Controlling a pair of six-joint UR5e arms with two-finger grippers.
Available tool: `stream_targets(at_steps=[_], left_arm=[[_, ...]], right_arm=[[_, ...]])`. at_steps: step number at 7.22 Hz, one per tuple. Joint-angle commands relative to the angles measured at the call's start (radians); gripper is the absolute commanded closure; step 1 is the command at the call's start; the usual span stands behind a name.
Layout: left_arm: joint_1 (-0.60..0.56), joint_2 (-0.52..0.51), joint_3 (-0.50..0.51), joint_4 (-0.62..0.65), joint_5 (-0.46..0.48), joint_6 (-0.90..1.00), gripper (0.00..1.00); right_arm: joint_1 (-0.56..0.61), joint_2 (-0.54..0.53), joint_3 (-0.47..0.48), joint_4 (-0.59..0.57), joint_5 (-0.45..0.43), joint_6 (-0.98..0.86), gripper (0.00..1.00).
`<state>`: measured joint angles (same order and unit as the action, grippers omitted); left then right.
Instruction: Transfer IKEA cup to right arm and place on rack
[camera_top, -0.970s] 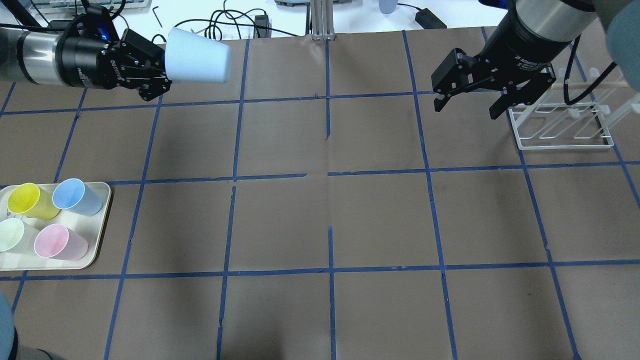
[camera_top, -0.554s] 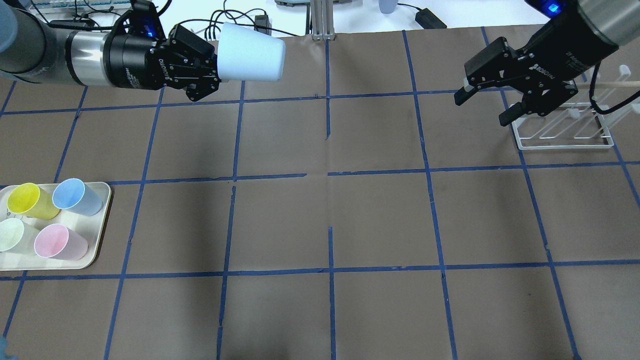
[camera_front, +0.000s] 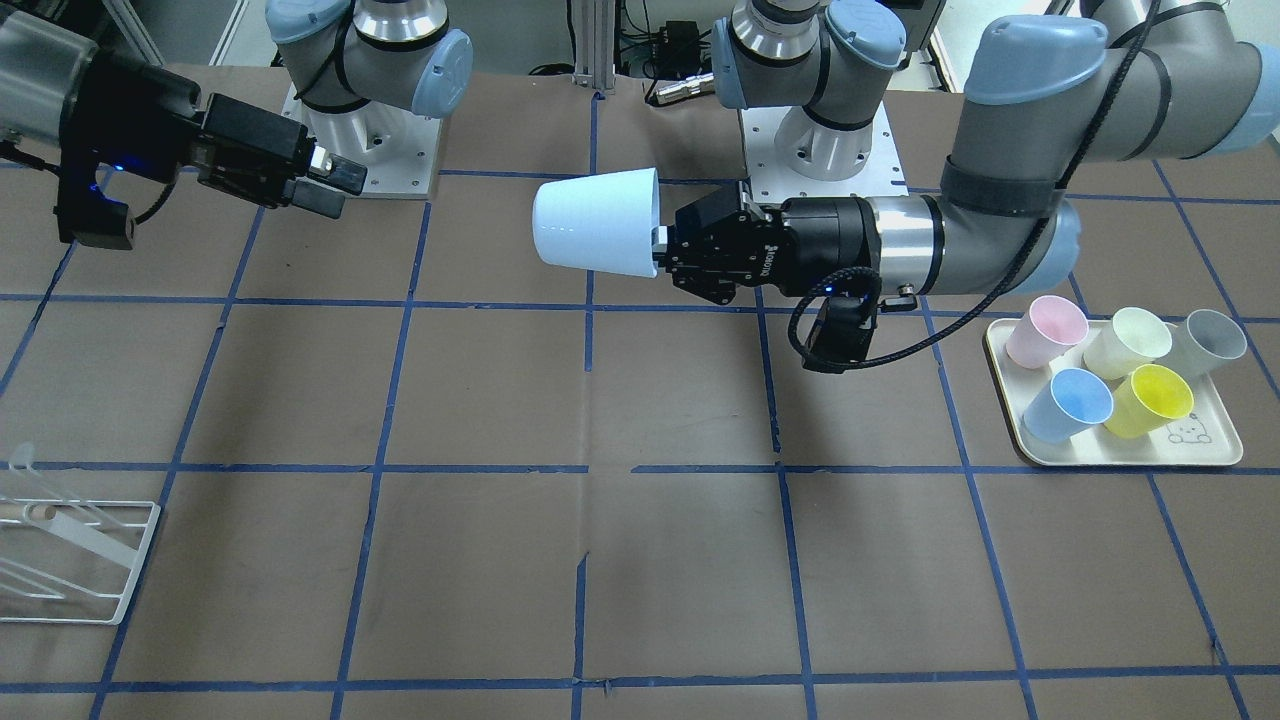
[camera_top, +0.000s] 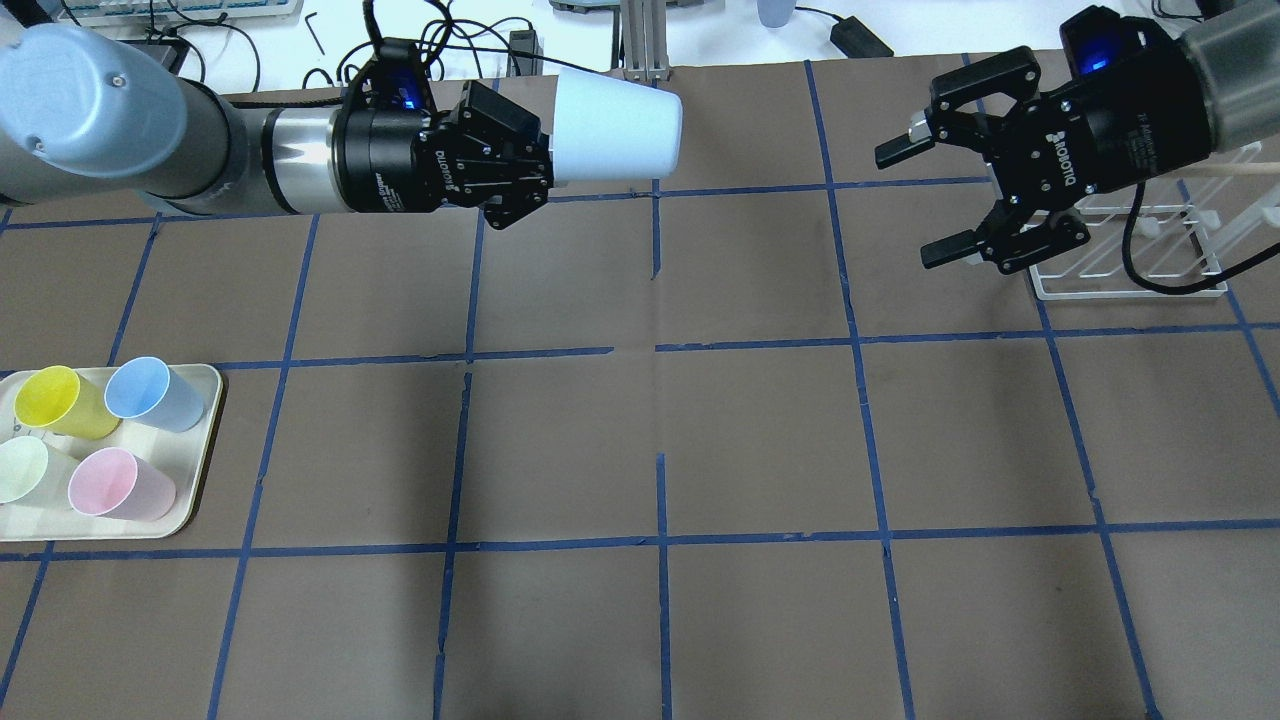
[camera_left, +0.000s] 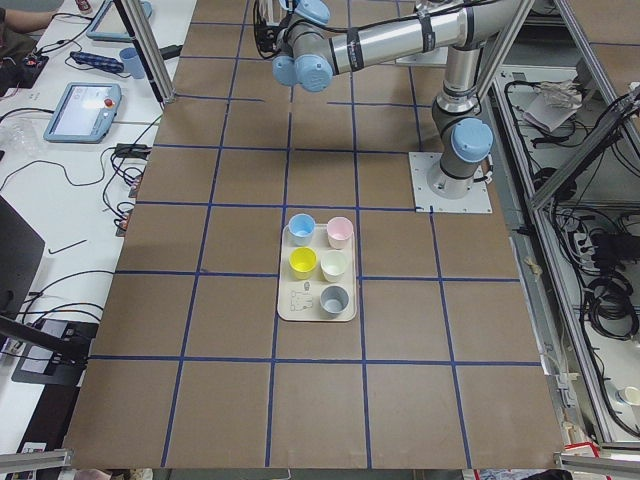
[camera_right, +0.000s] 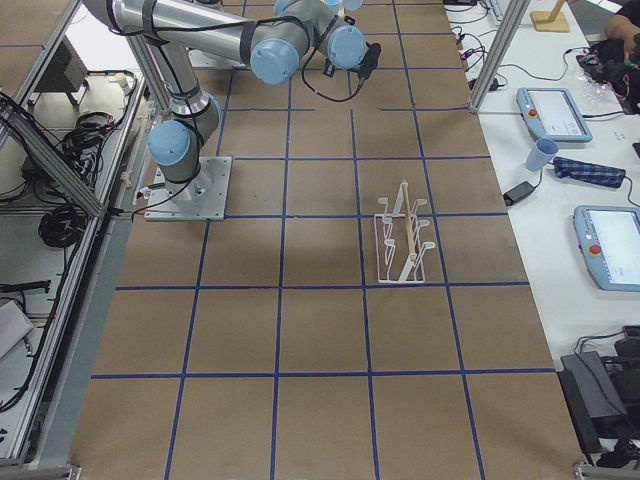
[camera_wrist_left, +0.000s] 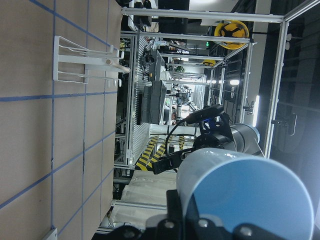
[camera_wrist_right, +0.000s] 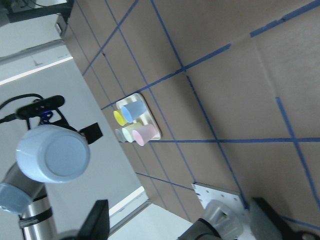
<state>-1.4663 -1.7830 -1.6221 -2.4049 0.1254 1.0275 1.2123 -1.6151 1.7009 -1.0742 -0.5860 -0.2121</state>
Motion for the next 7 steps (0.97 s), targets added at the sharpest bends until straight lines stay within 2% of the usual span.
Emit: stream_targets(at_steps=[1, 4, 5, 7], left_arm=[[-0.029, 0.004, -0.015, 0.015, -0.055, 0.002, 1.00], [-0.057, -0.001, -0.013, 0.016, -0.067, 0.002, 1.00], [-0.069, -0.003, -0.015, 0.016, -0.093, 0.003, 1.00], [-0.089, -0.009, -0.013, 0.016, -0.135, 0.003, 1.00]], right_arm=[[0.000, -0.026, 0.084, 0.019, 0.176, 0.031, 0.00], [0.003, -0.040, 0.104, 0.045, 0.267, 0.099, 0.00], [0.012, -0.043, 0.124, 0.049, 0.335, 0.105, 0.00], [0.038, -0.043, 0.125, 0.037, 0.348, 0.292, 0.00]])
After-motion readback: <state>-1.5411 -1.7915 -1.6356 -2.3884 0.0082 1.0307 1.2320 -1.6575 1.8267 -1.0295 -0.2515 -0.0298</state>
